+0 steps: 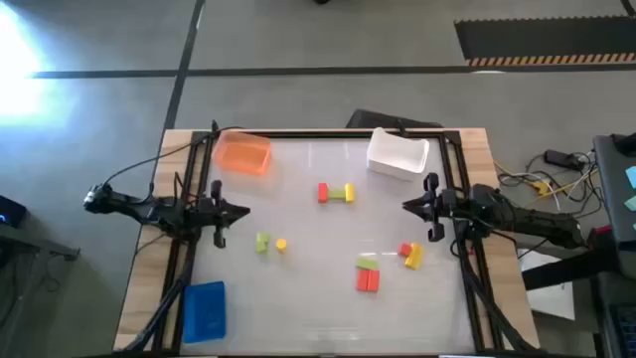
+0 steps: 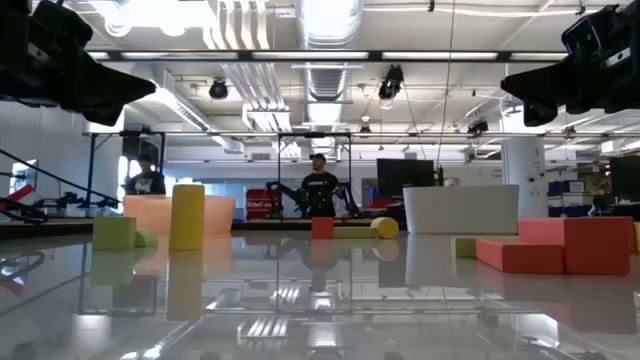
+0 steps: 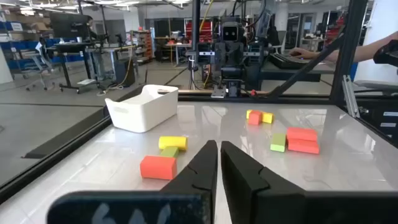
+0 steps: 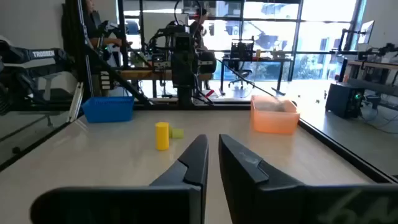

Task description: Sort & place blocks by color

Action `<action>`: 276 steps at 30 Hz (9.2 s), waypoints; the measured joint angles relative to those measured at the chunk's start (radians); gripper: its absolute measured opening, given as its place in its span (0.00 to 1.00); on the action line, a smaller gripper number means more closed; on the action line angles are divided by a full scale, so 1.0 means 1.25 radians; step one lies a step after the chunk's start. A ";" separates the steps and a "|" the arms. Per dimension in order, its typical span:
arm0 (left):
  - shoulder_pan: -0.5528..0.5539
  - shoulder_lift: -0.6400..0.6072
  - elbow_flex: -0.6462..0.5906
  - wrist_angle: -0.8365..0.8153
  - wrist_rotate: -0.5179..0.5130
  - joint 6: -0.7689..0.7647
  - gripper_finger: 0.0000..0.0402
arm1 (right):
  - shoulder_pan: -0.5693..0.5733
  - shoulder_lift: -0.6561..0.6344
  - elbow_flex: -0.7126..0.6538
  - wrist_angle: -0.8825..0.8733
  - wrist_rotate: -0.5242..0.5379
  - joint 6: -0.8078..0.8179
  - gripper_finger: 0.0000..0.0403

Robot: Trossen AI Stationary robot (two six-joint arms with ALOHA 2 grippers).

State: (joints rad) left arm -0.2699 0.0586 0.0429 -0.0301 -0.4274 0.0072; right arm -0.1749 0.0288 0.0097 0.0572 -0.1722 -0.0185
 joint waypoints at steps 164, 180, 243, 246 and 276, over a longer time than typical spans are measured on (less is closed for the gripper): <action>0.001 0.350 -0.007 1.105 -0.087 0.377 0.02 | -0.005 0.780 0.453 0.386 0.245 -0.051 0.07; 0.001 0.339 -0.007 1.107 -0.087 0.384 0.02 | -0.062 0.995 0.748 -0.153 0.242 -0.152 0.07; 0.001 0.339 -0.008 1.102 -0.087 0.380 0.02 | -0.070 1.468 0.980 -0.341 0.173 -0.161 0.28; 0.001 0.339 -0.008 1.102 -0.087 0.380 0.02 | -0.070 1.467 0.980 -0.341 0.174 -0.161 0.28; 0.001 0.339 -0.008 1.107 -0.087 0.380 0.02 | -0.102 1.416 1.252 -0.438 0.209 -0.150 0.28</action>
State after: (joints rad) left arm -0.2685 0.4820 0.0334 1.3537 -0.5362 0.4828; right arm -0.3023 1.7989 1.5742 -0.4908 0.0891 -0.2066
